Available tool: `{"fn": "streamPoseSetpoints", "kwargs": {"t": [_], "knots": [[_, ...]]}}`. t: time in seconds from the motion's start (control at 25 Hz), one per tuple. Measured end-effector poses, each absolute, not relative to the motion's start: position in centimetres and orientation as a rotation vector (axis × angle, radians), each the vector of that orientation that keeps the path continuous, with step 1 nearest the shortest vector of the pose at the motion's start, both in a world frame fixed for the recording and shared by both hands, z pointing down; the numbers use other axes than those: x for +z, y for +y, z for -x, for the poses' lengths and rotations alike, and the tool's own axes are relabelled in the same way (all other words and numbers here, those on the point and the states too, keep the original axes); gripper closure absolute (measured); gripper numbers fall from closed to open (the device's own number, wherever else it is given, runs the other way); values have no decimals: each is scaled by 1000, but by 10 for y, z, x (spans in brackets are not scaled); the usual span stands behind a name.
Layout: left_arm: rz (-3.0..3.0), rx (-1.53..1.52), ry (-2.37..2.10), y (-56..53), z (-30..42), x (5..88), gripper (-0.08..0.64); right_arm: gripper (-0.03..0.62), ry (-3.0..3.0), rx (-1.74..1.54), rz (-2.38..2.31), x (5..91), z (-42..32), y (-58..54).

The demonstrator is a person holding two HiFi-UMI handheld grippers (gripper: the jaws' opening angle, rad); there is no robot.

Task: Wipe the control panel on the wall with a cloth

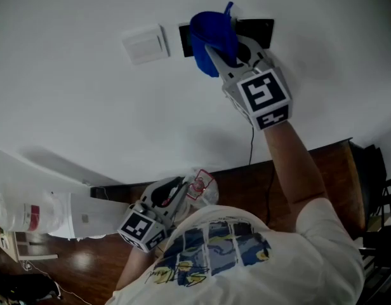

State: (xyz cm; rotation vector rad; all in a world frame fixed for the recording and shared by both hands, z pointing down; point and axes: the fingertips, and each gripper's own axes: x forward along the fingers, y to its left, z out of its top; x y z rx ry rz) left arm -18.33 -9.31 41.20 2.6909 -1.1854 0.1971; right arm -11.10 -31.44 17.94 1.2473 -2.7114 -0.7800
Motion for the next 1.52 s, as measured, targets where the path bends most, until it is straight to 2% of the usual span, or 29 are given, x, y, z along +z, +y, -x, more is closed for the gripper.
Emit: {"fn": "streamPoseSetpoints", "kwargs": {"t": [0.36, 0.6, 1.16, 1.52], "knots": [[-2756, 234, -1055, -112, 119, 410, 488, 517, -2541, -768, -1516, 167, -30, -339], [-2749, 230, -1059, -121, 87, 406, 488, 517, -2527, -711, -1592, 172, -88, -358], [-2673, 254, -1250, -133, 52, 396, 488, 517, -2697, -693, -1452, 178, -104, -369], [-2559, 273, -1502, -131, 58, 381, 488, 516, -2818, -659, -1305, 217, -132, -308]]}}
